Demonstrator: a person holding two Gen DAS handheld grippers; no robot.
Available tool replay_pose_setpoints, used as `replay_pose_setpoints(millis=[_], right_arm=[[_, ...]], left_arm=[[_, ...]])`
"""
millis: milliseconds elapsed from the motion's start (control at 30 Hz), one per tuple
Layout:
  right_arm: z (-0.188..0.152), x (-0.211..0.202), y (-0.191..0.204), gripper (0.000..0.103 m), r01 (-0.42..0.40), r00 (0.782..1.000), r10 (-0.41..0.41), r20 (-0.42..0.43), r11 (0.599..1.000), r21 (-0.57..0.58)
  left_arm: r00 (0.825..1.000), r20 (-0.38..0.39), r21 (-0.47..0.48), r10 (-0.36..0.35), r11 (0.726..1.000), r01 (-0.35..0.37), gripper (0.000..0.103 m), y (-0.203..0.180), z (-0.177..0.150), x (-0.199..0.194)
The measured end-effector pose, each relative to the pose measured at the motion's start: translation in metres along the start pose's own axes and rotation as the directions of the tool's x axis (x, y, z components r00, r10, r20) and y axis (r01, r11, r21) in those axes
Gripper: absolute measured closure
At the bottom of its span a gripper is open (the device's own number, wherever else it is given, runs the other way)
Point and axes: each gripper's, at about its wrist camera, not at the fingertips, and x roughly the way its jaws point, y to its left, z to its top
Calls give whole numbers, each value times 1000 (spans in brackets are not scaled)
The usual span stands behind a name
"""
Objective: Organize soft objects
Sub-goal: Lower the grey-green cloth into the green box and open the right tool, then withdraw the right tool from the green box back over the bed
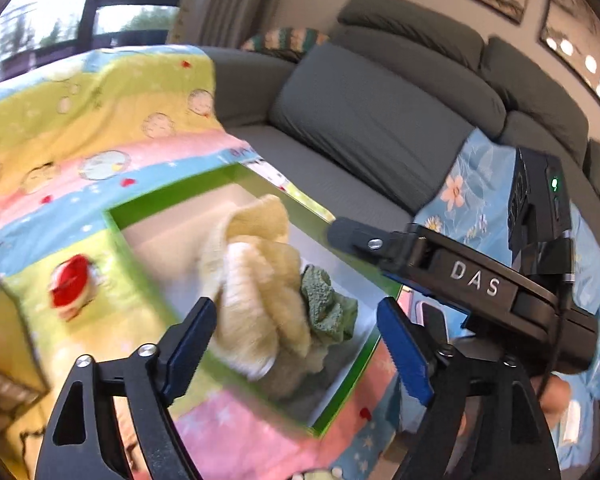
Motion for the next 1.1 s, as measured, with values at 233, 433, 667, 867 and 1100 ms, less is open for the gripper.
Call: replay_pose_setpoints(millis=[233,433,667,867,1100], right_arm=[[-13,-23,29,4,-57,997,60,40,996,-68],[-30,-26,64,2,-124,992,128,17,981,-149],[-57,-16,118,2,-210,977,196,-78,940,-269],[-89,0,171,2,-295,952,238,-195,887,-356],[-141,27,234,19,-387,909,258,-326,811,-438]], left_arm=[[982,89,-162,167,975,-151,18,45,-24,-84],[929,149,-325,337,904,-276,15,78,-65,-157],[841,151,-472,520,785,-400,14,105,-121,-221],[803,41,-569,595,674,-471,14,144,-174,-235],[799,-14,-652,601,601,-463,14,174,-204,-251]])
